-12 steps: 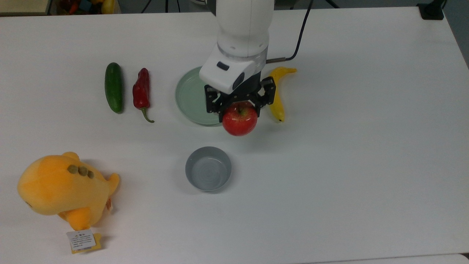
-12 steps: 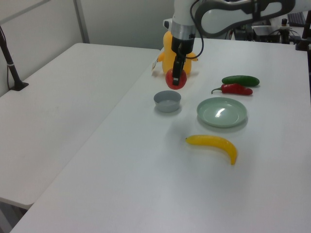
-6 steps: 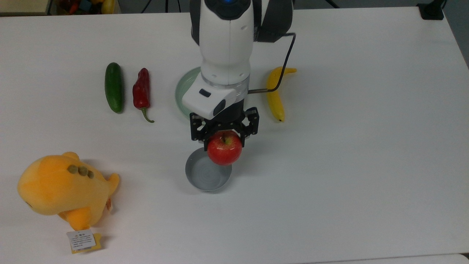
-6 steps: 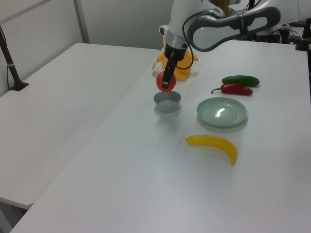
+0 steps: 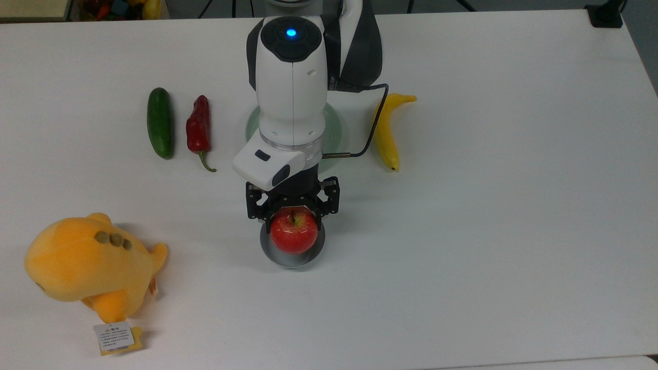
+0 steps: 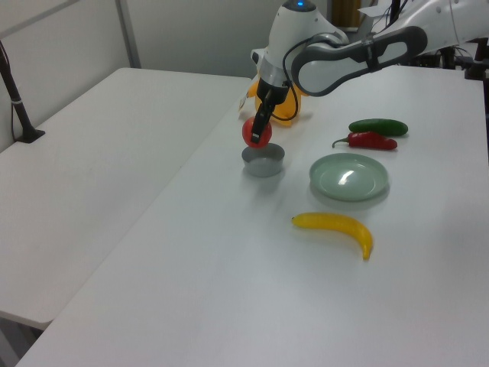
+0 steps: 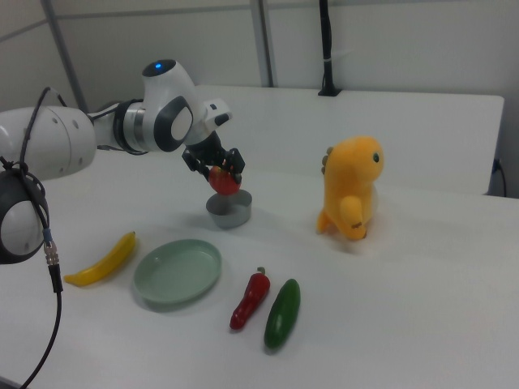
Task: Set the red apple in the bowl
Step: 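Lower the red apple into the grey bowl and open the gripper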
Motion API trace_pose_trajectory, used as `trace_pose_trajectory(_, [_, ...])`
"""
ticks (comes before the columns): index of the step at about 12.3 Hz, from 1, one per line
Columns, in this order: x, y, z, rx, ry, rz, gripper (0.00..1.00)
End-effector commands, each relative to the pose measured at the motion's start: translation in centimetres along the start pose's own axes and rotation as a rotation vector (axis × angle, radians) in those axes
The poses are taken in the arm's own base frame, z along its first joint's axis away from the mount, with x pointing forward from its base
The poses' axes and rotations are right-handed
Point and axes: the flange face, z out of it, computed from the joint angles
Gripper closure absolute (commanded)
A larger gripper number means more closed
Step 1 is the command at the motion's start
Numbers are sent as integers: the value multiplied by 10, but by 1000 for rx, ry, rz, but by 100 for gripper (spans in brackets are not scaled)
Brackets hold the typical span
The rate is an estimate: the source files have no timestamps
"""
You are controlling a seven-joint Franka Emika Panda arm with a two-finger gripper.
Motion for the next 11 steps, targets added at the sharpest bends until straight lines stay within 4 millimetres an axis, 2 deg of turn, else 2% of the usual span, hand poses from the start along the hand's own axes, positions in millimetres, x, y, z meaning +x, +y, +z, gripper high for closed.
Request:
trace_pose_trajectory(1, [-7,-2,14,7,-5,-21,97])
trace_pose_trajectory(4, [-17,-3,31,1,-17,-30,97])
trace_pose_trajectory(5, [-18,-4,33,1,-13,-32,85])
trace_pose_trajectory(6, [-19,-4,33,3,-13,-24,67])
trace_pose_trajectory(8, [-19,-4,33,4,-13,-20,43])
trace_pose_trajectory(9, [-19,-4,33,8,-13,-13,25])
trace_pose_trajectory(10, [-19,-5,34,6,-15,-19,0])
trace_pose_trajectory(11, [-19,-5,33,2,-15,-29,0])
